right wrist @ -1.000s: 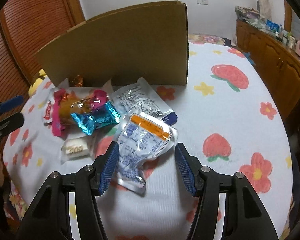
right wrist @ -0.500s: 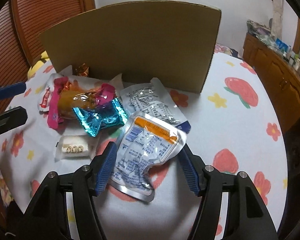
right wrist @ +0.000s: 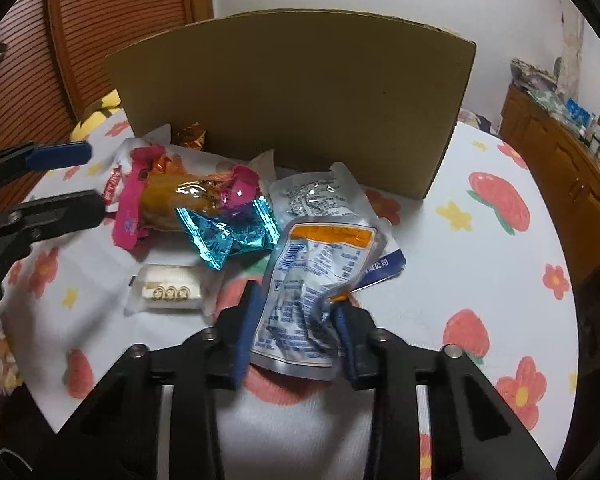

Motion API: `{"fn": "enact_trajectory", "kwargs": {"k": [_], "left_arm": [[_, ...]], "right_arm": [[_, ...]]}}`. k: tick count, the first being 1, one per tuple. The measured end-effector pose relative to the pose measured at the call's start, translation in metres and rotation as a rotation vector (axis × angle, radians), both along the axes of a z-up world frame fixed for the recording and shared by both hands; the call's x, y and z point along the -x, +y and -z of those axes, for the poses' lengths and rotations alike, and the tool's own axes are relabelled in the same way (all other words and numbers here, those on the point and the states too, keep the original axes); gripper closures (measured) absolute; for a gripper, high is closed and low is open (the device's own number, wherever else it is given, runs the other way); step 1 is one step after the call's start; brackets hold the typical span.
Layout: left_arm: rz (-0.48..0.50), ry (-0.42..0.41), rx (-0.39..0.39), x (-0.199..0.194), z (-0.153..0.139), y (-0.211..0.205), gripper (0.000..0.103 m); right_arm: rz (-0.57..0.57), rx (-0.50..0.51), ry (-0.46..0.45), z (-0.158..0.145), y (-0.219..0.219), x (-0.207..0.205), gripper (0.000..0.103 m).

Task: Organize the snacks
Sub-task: 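Grasp the white-and-orange printed pouch with the right gripper, then grasp the pink pouch with the left gripper while the right holds the white pouch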

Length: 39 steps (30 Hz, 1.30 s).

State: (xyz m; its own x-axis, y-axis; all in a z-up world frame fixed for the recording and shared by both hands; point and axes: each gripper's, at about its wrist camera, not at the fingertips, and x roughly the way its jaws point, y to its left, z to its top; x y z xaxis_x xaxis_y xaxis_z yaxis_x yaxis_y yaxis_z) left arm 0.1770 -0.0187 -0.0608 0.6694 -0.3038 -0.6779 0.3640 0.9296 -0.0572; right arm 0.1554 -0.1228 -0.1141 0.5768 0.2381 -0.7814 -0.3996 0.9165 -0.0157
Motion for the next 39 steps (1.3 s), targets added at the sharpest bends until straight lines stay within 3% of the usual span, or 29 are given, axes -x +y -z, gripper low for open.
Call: {"fn": "enact_trajectory", "kwargs": {"k": [5, 15, 27, 39], "left_arm": [[0.042, -0.003, -0.015, -0.009, -0.003, -0.009, 0.018], [0.123, 0.021, -0.058, -0.027, -0.001, -0.025, 0.031], [0.191, 0.081, -0.117, -0.046, 0.009, -0.038, 0.03], [0.237, 0.136, -0.166, -0.018, 0.017, -0.032, 0.03]], "right_arm": [[0.007, -0.047, -0.004, -0.003, -0.009, 0.003, 0.078], [-0.001, -0.078, -0.008, -0.002, -0.018, 0.004, 0.077], [-0.006, -0.079, -0.022, 0.0, -0.017, 0.007, 0.076], [-0.006, -0.083, -0.024, 0.001, -0.019, 0.007, 0.076]]}}
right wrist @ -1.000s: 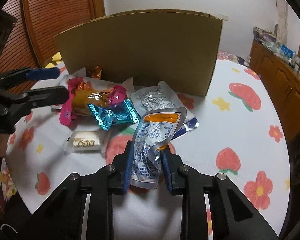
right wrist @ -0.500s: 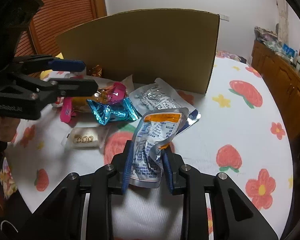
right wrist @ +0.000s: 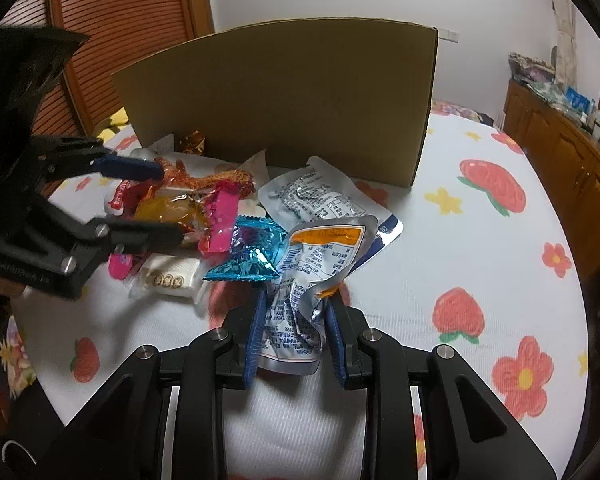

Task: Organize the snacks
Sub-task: 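Grasp the pink pouch with the left gripper while the right holds the white pouch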

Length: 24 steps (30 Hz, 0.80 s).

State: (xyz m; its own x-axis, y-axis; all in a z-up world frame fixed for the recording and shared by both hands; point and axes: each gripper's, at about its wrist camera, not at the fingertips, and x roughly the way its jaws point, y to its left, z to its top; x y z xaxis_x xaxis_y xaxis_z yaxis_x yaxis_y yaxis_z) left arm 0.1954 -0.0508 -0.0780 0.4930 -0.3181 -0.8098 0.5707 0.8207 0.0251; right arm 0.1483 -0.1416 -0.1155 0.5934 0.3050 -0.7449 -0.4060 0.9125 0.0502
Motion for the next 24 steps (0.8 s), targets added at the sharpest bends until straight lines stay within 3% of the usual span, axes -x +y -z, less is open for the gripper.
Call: {"fn": "enact_trajectory", "kwargs": {"k": [11, 14, 16, 17, 24], "left_arm": [[0.005, 0.01, 0.013, -0.0003, 0.0066, -0.0031, 0.031], [0.004, 0.018, 0.036, -0.0018, 0.007, -0.0017, 0.036], [0.007, 0.025, 0.063, -0.0018, 0.0069, 0.0014, 0.05], [0.007, 0.028, 0.068, -0.0014, 0.007, 0.0017, 0.051], [-0.001, 0.029, 0.072, -0.0007, 0.0087, 0.0013, 0.049]], "right_arm": [[0.0, 0.001, 0.001, 0.0001, -0.0002, -0.0003, 0.076], [0.0, -0.001, 0.001, 0.0001, -0.0002, -0.0001, 0.076], [0.001, -0.001, 0.001, 0.0001, 0.0, -0.0002, 0.076], [0.001, 0.0, 0.001, 0.0002, 0.0, -0.0003, 0.076], [0.001, -0.001, 0.0, 0.0001, 0.0, -0.0002, 0.076]]}}
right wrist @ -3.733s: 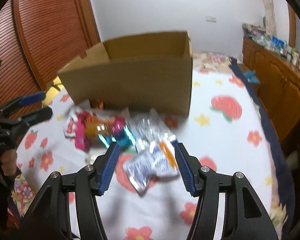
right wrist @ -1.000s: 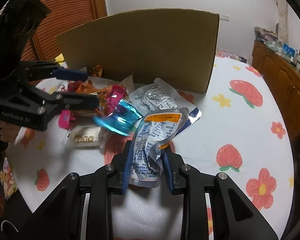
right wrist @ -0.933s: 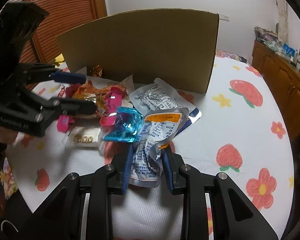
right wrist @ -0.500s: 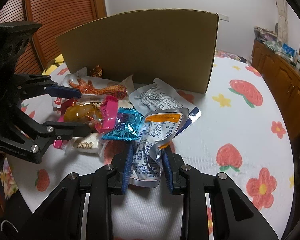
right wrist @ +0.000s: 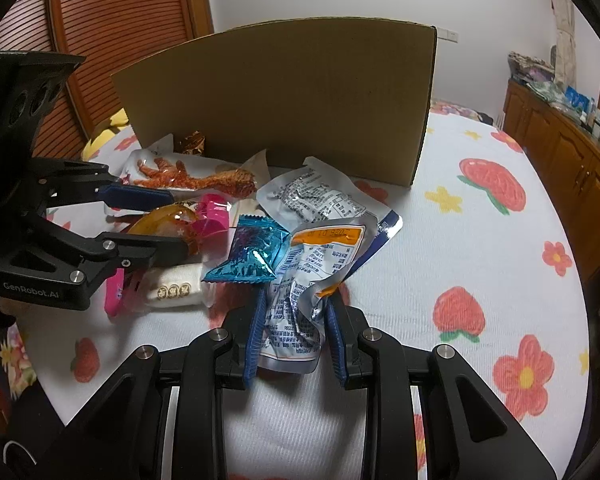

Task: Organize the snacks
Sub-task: 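Grasp the pink pouch with the left gripper while the right holds the white pouch, then carry the pink pouch and white pouch over the box with both grippers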

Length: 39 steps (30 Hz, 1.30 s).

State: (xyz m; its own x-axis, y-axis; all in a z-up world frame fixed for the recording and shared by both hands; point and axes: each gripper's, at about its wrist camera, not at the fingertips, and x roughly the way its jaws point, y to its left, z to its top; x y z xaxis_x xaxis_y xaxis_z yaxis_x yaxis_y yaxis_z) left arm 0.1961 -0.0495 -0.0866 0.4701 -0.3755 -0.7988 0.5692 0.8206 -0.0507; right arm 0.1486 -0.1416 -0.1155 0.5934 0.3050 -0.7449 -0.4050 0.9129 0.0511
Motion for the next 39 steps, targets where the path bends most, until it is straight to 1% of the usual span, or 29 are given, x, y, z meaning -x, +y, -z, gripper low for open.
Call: {"fn": "enact_trajectory", "kwargs": {"k": [4, 7, 15, 18, 22, 30, 39], "left_arm": [[-0.002, -0.006, -0.007, 0.0, 0.002, -0.002, 0.045], [0.001, -0.02, -0.023, 0.002, 0.003, -0.005, 0.045], [0.003, -0.046, -0.018, 0.012, 0.0, -0.006, 0.058], [-0.008, -0.053, -0.021, 0.015, 0.0, -0.005, 0.059], [-0.028, -0.063, 0.001, 0.019, -0.003, 0.001, 0.065], [-0.052, -0.077, 0.03, 0.03, -0.005, 0.008, 0.066], [-0.066, -0.11, 0.061, 0.042, -0.019, 0.015, 0.067]], "right_arm": [[0.0, 0.0, 0.0, 0.0, 0.0, 0.0, 0.076], [0.0, 0.0, 0.0, 0.0, 0.0, 0.0, 0.076], [0.0, 0.0, 0.0, 0.0, 0.0, 0.0, 0.076], [0.0, 0.0, 0.0, 0.0, 0.0, 0.0, 0.076], [0.002, -0.001, 0.0, 0.0, 0.0, 0.0, 0.076], [0.002, -0.001, 0.0, 0.0, 0.0, 0.0, 0.076], [0.002, 0.0, 0.0, 0.0, -0.001, 0.0, 0.076]]}}
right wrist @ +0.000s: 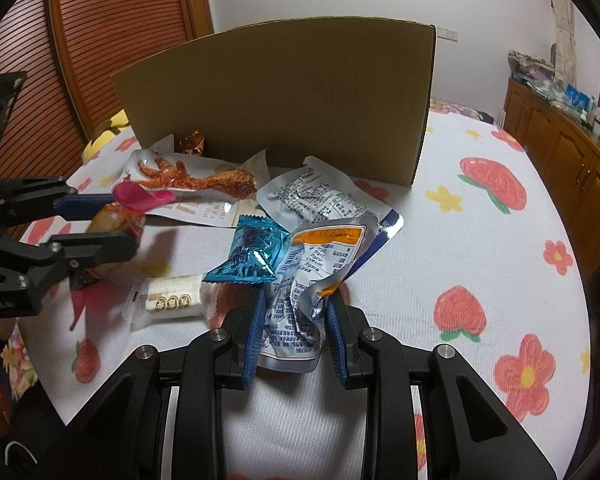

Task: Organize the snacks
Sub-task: 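Carry the pink pouch and white pouch over the box with both grippers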

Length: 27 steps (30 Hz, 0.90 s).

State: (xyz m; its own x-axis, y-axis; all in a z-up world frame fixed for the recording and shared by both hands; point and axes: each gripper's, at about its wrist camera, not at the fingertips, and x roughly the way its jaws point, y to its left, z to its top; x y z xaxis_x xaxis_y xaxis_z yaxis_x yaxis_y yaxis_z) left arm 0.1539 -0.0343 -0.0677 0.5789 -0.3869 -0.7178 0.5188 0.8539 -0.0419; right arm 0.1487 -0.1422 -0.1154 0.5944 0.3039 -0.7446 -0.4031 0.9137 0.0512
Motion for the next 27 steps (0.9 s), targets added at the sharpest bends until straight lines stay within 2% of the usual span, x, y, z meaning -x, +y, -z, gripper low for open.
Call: {"fn": "enact_trajectory", "kwargs": {"k": [14, 27], "left_arm": [[-0.019, -0.029, 0.027, 0.005, -0.009, 0.005, 0.067], [-0.028, -0.086, 0.058, 0.009, -0.037, 0.005, 0.067]], "right_arm": [[0.009, -0.012, -0.048, -0.006, -0.002, 0.008, 0.082], [0.032, -0.013, -0.139, -0.028, -0.012, 0.024, 0.083]]}}
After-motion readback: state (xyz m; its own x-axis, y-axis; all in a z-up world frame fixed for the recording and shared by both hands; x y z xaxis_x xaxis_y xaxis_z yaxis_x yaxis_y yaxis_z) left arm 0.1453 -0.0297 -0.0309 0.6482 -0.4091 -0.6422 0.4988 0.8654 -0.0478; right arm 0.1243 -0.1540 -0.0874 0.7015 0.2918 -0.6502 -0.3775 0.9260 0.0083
